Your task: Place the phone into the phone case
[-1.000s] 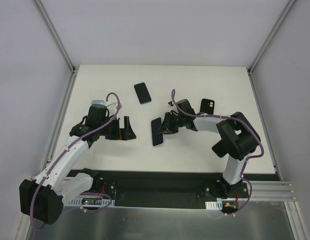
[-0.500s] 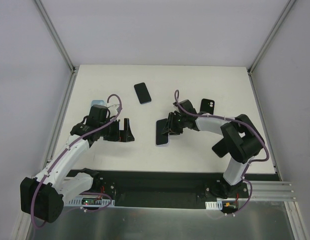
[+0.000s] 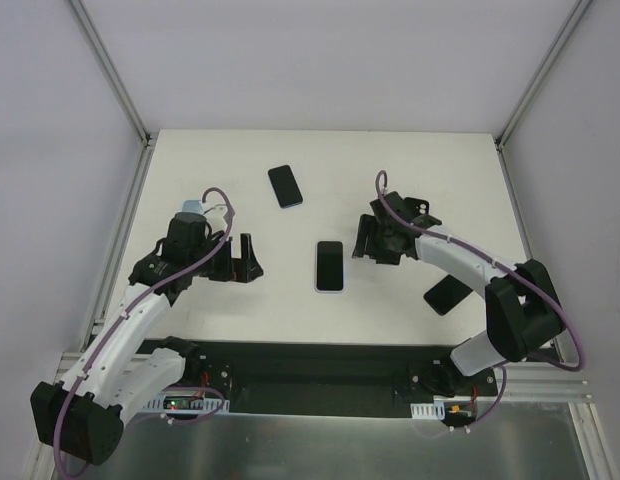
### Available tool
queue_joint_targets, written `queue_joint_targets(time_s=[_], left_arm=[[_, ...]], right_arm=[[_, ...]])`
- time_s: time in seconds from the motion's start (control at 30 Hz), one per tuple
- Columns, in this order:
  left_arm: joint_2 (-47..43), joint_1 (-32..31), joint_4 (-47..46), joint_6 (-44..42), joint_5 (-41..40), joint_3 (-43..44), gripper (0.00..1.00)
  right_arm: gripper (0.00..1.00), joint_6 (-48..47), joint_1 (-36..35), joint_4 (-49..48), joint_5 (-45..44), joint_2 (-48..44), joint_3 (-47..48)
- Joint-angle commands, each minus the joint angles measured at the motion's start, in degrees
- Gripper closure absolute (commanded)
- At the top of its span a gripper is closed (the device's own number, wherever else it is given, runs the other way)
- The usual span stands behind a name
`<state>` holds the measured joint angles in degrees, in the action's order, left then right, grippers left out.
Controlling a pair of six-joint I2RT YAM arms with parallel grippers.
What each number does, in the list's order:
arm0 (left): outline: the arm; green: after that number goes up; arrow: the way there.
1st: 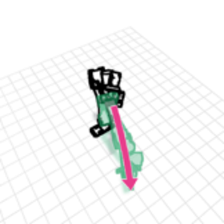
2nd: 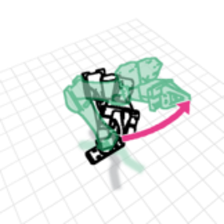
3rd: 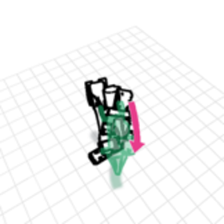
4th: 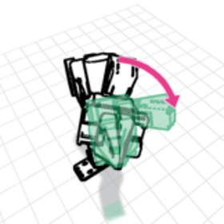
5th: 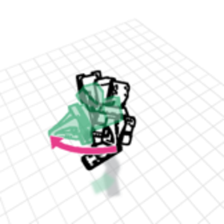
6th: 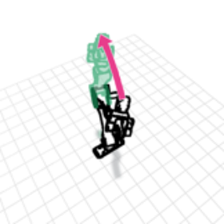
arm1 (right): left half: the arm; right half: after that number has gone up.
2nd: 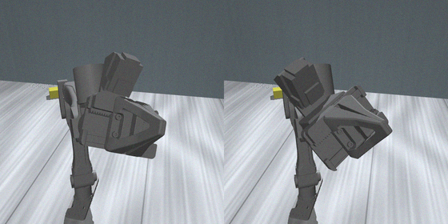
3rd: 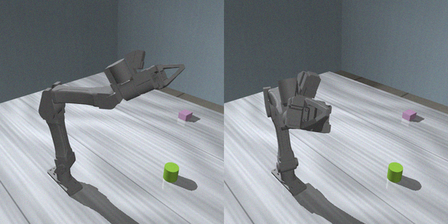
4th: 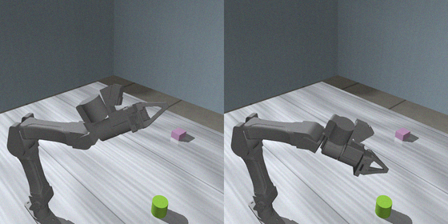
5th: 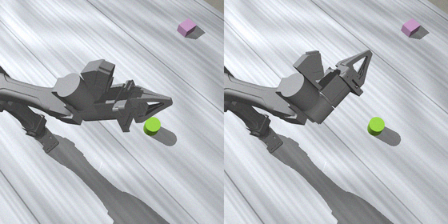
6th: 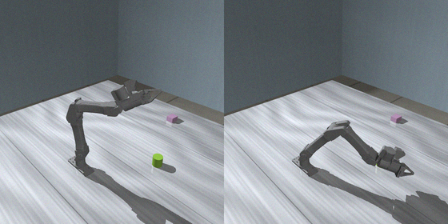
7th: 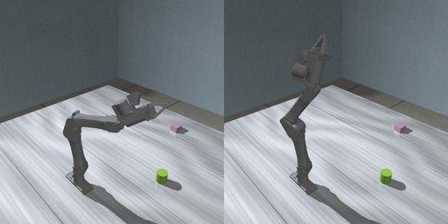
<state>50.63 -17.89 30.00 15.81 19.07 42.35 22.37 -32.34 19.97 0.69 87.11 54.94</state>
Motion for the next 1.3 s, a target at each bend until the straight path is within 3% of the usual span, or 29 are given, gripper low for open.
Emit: queue_joint_targets(time_s=[0.0, 0.17, 0.33, 0.43, 0.9, 1.27], left_arm=[[-3.08, 0.75, 0.85, -0.26, -3.16, 1.60, 0.01], [-6.33, 0.75, 0.85, 0.00, -4.04, 0.28, 0.01], [-7.91, 0.75, 0.85, -0.43, -5.44, 0.37, 0.01], [-8.18, 0.66, 0.85, -0.17, -7.90, 0.19, 0.01], [-8.27, 0.75, 0.85, 0.27, -14.59, 0.28, 0.03], [-8.00, 0.75, 1.29, 0.97, -17.05, 0.45, 0.03]], right_arm=[[0.31, -4.51, 3.68, 15.08, -13.07, -0.98, 8.40], [0.29, -11.20, 13.14, 19.41, -17.38, 1.83, 12.12], [0.34, -19.01, 22.74, 18.88, -13.53, 8.75, 19.48], [0.37, -21.92, 24.86, 19.76, -11.16, 13.95, 24.93], [0.52, -27.20, 30.14, 21.87, -3.24, 29.24, 35.58], [0.62, -26.59, 30.05, 21.69, -3.85, 31.36, 33.83]])
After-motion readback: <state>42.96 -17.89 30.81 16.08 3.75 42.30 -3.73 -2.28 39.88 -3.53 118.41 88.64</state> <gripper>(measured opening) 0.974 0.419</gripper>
